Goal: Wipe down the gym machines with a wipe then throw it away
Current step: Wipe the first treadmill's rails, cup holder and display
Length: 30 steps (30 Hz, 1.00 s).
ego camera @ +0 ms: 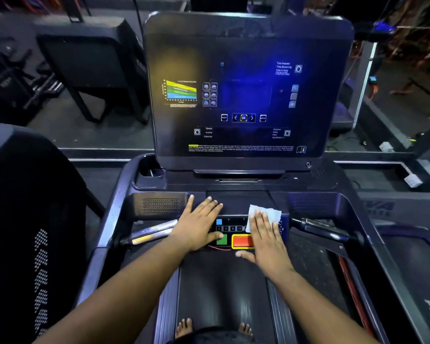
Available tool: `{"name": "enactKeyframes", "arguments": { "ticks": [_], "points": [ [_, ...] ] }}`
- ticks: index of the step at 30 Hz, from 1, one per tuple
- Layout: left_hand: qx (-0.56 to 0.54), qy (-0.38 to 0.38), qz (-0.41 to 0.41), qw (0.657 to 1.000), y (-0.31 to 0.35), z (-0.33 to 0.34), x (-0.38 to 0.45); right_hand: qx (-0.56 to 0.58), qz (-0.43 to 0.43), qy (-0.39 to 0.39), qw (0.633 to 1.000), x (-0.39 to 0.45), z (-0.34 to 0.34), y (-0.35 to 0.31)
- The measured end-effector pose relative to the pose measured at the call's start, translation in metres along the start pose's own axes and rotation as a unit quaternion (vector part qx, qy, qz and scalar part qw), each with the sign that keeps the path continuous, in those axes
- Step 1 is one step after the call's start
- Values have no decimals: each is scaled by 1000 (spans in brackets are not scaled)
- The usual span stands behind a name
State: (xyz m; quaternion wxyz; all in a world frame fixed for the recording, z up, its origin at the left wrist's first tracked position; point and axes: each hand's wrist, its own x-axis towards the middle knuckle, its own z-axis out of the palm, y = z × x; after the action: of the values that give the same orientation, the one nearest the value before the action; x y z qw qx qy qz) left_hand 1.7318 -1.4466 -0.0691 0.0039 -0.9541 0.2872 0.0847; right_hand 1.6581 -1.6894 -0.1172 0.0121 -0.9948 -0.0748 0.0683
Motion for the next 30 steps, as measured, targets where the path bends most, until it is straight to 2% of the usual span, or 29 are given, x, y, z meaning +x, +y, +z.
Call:
{"name": "enactKeyframes", "arguments": {
  "ticks": [6,11,19,24,30],
  "points": [
    [-3,0,9,1000,-1,-10,20,37,27,-31,998,-6,-4,16],
    [1,-11,42,999,6,-12,33,35,3,-48,998,-9,2,10],
    [-21,11,44,999,0,-27,52,17,-30,-26,999,2,-6,9],
    [-14,-14,73,997,10,-9,40,32,-2,-46,998,-21,11,23],
    [17,-21,66,997,8,1,28,31,19,-59,998,-29,25,20]
  ]
}}
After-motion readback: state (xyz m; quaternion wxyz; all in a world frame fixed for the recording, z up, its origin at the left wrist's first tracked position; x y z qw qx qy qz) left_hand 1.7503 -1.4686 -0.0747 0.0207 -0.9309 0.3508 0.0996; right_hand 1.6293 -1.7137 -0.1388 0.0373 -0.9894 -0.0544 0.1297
